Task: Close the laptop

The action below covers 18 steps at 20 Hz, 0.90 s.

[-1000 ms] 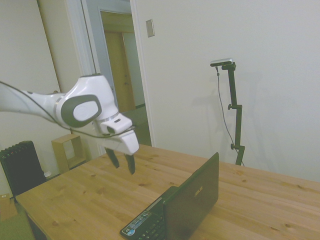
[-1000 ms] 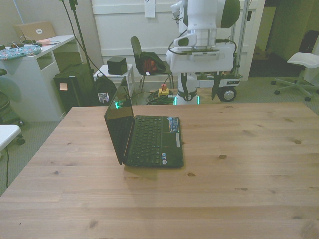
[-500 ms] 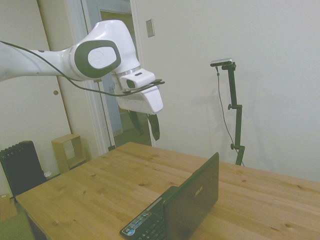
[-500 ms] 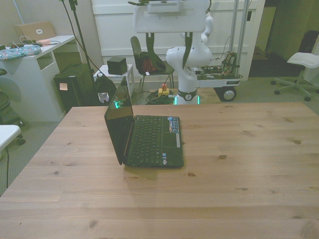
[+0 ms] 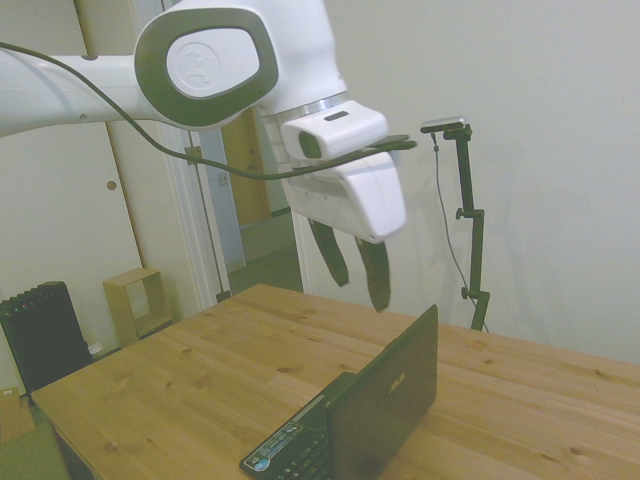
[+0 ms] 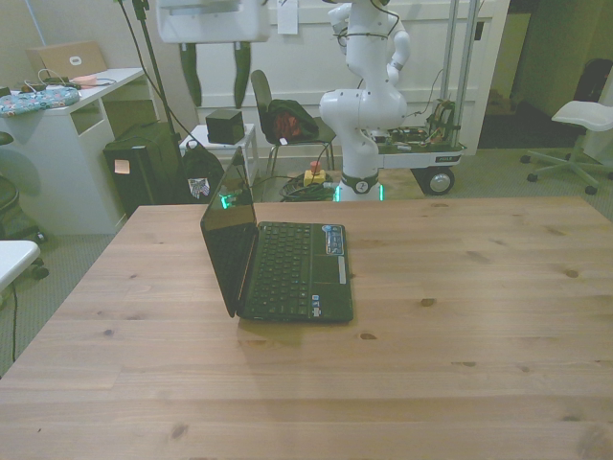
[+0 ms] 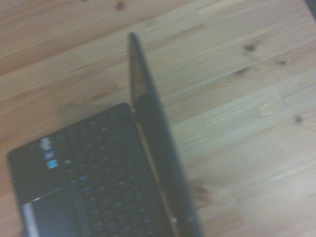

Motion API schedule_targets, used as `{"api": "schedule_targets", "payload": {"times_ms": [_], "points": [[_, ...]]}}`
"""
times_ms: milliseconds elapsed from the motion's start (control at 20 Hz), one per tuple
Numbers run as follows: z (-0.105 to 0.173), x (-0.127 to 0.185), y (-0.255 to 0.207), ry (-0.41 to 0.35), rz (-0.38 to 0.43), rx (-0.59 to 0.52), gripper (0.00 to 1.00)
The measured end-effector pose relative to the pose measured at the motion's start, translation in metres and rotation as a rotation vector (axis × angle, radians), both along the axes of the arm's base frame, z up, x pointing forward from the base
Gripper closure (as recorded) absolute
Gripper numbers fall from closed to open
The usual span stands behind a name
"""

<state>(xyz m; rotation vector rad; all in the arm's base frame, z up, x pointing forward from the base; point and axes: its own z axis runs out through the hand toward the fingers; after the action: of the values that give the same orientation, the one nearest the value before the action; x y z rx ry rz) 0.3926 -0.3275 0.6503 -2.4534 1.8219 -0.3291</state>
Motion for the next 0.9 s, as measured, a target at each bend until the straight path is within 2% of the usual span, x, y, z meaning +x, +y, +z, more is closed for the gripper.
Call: {"api": "schedule_targets", "payload": {"times_ms": [100, 250, 500, 650, 700, 900], "points": [[-0.012, -0.007, -0.034, 0.008, -0.019, 0.020, 0.00], [-0.035, 0.007, -0.066, 0.026, -0.025, 0.050, 0.00], [-0.080, 0.050, -0.083, 0.097, -0.018, 0.077, 0.00], [-0.102, 0.059, -0.088, 0.131, -0.021, 0.088, 0.00], [-0.107, 0.061, -0.088, 0.141, -0.021, 0.092, 1.00], [-0.126, 0.070, -0.080, 0.168, -0.002, 0.112, 1.00]]}}
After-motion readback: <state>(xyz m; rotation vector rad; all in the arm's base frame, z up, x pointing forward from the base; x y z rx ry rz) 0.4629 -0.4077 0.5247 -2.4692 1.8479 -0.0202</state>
